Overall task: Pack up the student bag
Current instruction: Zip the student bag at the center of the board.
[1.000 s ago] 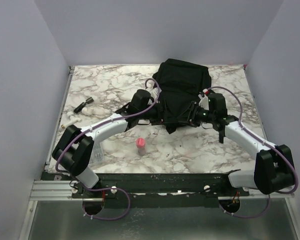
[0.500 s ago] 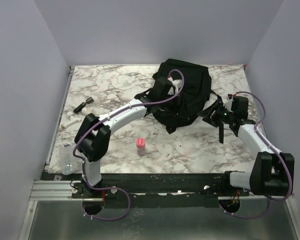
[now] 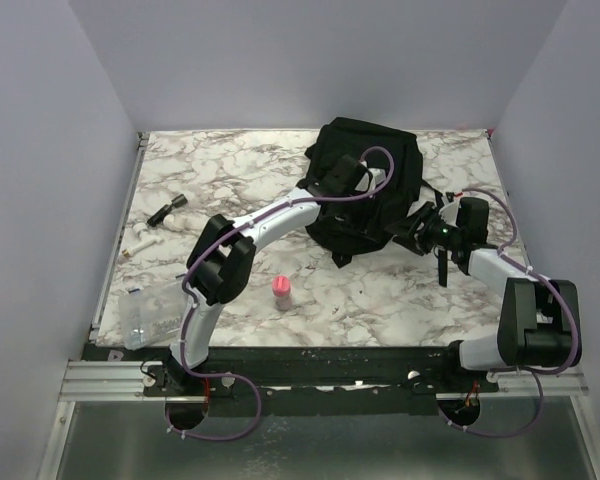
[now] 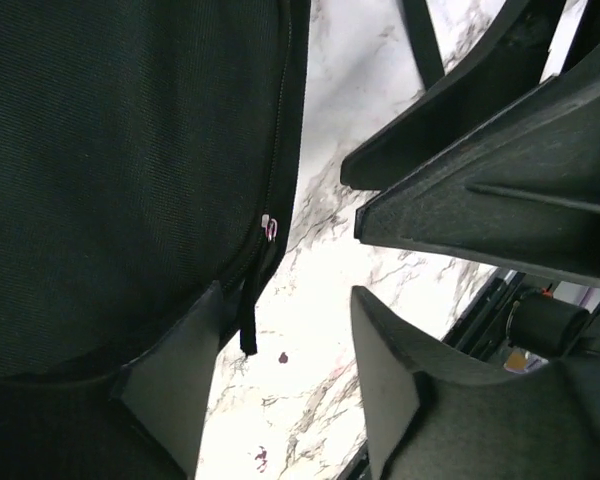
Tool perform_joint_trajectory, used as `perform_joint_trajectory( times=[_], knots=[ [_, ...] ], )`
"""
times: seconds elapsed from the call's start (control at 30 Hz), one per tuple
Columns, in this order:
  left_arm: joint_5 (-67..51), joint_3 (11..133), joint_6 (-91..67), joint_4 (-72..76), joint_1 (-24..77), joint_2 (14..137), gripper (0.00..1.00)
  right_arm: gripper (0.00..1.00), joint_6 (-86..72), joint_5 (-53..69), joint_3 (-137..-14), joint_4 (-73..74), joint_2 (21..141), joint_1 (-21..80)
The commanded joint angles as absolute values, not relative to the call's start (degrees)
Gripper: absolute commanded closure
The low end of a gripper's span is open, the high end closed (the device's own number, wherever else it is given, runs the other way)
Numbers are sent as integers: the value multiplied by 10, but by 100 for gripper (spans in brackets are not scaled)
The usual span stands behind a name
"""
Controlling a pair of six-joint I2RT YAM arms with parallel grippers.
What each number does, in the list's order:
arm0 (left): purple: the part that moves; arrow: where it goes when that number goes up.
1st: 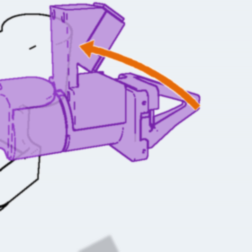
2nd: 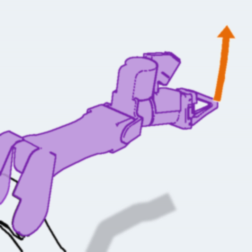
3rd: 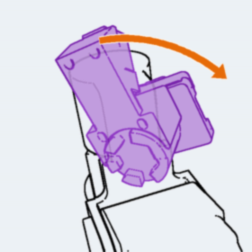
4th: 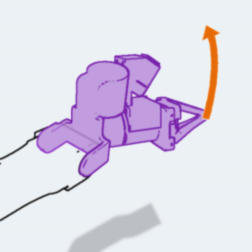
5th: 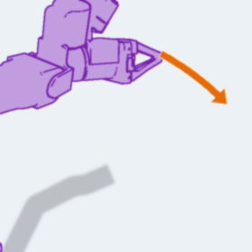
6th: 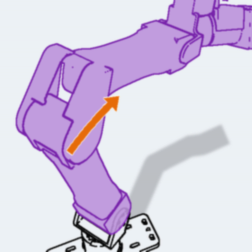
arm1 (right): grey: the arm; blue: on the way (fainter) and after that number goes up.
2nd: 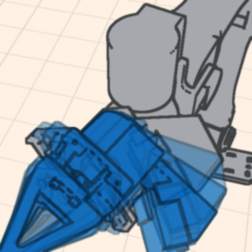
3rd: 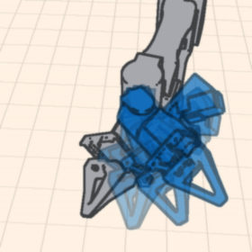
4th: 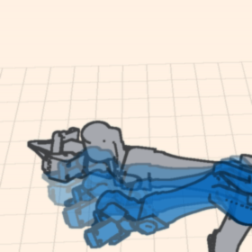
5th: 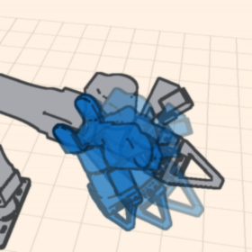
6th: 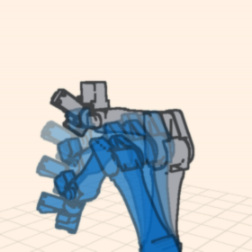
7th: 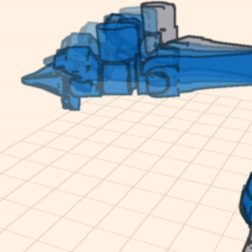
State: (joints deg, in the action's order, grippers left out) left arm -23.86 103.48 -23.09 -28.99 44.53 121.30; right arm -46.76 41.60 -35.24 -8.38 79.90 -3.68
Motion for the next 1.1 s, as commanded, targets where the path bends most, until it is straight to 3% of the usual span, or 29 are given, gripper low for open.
perform_joint_trajectory(
  times=[0.0, 0.3, 0.73, 1.07],
  knots=[
    [-236, 1064, -220, -315, 457, 1233, 47, 45, -483, 447, -346, -126, 818, -36],
    [-225, 1076, -236, -315, 459, 1251, 66, 45, -493, 447, -341, -132, 808, -35],
    [-205, 1076, -242, -316, 460, 1271, 74, 45, -509, 441, -332, -135, 798, -35],
    [-214, 1072, -240, -321, 461, 1271, 93, 40, -514, 415, -329, -125, 797, -36]
  ],
)
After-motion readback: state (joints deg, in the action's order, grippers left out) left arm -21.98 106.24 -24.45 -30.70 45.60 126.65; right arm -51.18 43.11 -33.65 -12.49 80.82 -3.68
